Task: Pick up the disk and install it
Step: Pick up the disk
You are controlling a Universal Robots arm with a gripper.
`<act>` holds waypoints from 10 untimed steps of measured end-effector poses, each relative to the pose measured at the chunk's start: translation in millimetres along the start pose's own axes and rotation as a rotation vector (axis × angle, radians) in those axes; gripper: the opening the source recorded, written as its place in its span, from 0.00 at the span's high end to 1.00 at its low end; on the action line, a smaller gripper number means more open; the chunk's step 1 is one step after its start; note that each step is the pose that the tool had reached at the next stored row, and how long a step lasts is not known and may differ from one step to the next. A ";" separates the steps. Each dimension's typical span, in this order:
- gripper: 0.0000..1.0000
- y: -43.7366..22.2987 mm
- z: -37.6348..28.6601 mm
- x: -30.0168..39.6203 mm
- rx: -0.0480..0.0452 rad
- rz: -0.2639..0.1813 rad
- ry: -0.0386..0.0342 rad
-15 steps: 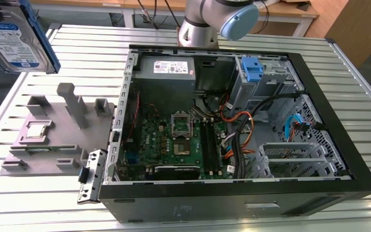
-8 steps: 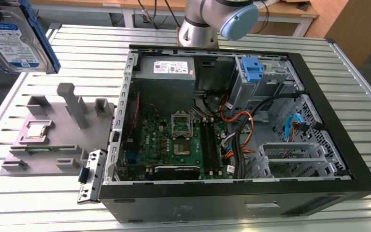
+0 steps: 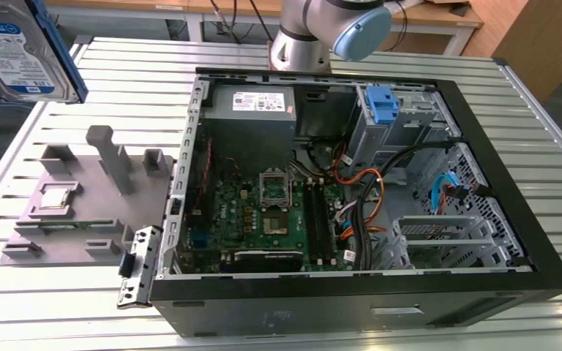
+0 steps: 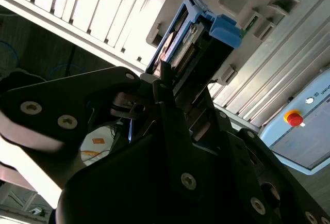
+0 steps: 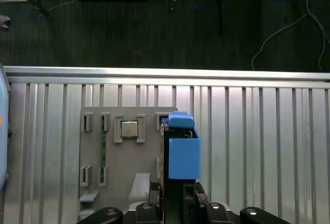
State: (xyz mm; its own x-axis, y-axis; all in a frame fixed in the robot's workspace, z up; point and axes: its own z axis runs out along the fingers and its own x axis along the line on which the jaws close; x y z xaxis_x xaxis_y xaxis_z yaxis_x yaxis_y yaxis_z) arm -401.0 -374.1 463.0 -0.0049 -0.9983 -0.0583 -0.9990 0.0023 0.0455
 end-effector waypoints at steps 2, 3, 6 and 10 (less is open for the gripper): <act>0.65 0.2 -4.9 -0.3 0.0000 0.000 0.0000; 0.65 0.3 -7.3 -0.4 0.0001 0.000 0.0000; 0.65 0.6 -14.5 -0.8 0.0001 0.000 0.0000; 0.65 0.9 -21.4 -1.2 0.0001 0.000 0.0000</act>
State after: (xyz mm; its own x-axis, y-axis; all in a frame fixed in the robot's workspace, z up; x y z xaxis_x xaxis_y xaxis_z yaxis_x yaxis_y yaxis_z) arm -401.0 -374.1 484.4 -0.0049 -0.9983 -0.0583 -0.9990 0.0022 0.0454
